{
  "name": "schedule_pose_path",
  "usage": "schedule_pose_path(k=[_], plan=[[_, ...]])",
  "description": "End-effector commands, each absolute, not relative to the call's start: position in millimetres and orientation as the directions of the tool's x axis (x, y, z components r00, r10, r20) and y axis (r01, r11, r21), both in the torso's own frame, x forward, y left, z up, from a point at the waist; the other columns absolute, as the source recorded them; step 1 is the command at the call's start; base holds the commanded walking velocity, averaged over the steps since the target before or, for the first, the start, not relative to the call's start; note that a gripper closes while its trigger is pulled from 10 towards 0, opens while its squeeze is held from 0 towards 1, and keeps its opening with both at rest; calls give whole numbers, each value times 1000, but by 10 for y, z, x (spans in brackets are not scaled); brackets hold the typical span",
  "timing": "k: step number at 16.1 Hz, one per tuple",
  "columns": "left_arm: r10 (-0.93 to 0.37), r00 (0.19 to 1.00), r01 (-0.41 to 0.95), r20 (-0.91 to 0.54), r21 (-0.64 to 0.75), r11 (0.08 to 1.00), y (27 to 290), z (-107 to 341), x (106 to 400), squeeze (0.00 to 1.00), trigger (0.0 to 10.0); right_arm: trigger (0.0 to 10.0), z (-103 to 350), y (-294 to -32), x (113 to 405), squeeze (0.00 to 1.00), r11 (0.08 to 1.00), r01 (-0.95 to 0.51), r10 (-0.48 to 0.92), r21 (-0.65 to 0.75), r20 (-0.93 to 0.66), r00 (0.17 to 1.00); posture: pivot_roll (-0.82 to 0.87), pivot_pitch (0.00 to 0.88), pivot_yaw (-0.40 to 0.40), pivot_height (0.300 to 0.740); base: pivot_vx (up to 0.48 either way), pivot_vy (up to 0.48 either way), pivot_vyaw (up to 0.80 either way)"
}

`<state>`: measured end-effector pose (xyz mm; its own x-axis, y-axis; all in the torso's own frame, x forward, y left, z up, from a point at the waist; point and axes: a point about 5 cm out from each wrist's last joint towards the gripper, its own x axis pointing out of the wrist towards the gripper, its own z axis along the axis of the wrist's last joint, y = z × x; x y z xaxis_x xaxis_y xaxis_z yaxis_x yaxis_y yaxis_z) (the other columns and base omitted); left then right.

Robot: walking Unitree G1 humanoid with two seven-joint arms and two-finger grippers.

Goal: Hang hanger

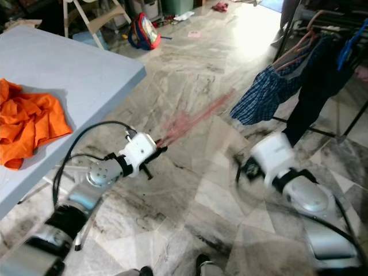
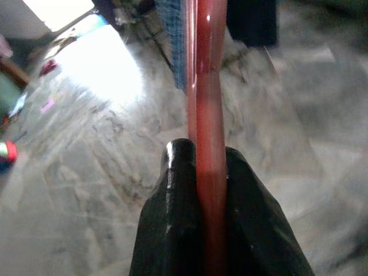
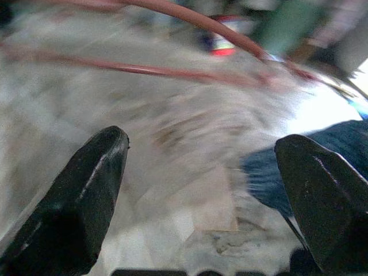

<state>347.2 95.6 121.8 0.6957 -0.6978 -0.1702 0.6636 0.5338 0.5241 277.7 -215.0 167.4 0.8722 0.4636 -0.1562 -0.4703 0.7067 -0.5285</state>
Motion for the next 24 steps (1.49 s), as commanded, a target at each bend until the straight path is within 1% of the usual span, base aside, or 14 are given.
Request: schedule_pose_path(k=[1,2,3,5,8,9,10,11,12,15,17,19,23,24], plan=[[-720,660,690,-214,552,469,939,1140,3439,0,10000,10000,1642,-2026,2708,0,606,-562,548,-563,-215,808,-37,235,79,740,0,0,0],[-738,624,711,-255,576,403,931,1081,3404,0,10000,10000,1584,-2003,2641,0,474,-648,590,-596,-330,736,-35,237,87,740,0,0,0],[-748,604,725,-274,579,373,923,1034,3375,0,10000,10000,1597,-2016,2627,0,427,-684,606,-591,-375,702,-33,238,90,740,0,0,0],[-752,597,726,-280,588,357,915,1007,3360,0,10000,10000,1708,-2054,2656,0,394,-688,607,-609,-389,693,-26,239,94,740,0,0,0],[-747,599,720,-288,602,346,921,969,3350,0,10000,10000,1923,-2108,2774,0,381,-603,571,-701,-334,750,-21,238,94,740,0,0,0],[-725,635,685,-267,630,367,934,989,3383,0,10000,10000,2001,-2131,2840,0,398,-537,549,-743,-276,789,-19,237,94,740,0,0,0],[-714,671,647,-201,629,431,920,1072,3433,0,10000,10000,2017,-2144,2876,0,423,-520,543,-742,-252,801,-15,237,92,740,0,0,0],[-725,668,639,-167,629,443,892,1120,3439,0,10000,10000,1989,-2147,2877,0,407,-523,540,-749,-265,799,-14,237,92,740,0,0,0],[-752,649,615,-110,659,434,812,1236,3443,0,10000,10000,1933,-2189,2926,0,350,-498,506,-793,-288,813,-10,239,92,740,0,0,0],[-800,595,596,-76,710,376,681,1319,3397,0,10000,10000,1979,-2216,3057,0,343,-436,482,-832,-243,842,-6,242,95,740,0,0,0],[-824,563,578,-61,742,340,617,1348,3360,0,10000,10000,1964,-2188,3125,0,287,-435,489,-853,-260,833,-3,242,100,740,0,0,0],[-828,555,584,-72,744,326,615,1325,3348,0,10000,10000,2003,-2157,3194,0,250,-413,501,-876,-248,829,1,240,101,740,0,0,0],[-822,564,576,-76,749,326,636,1313,3359,0,10000,10000,2037,-2146,3270,0,198,-443,528,-875,-286,800,2,236,102,740,0,0,0],[-823,563,577,-78,750,324,633,1310,3359,0,10000,0,2033,-2147,3291,0,183,-468,537,-864,-311,784,0,234,103,740,0,0,0]])
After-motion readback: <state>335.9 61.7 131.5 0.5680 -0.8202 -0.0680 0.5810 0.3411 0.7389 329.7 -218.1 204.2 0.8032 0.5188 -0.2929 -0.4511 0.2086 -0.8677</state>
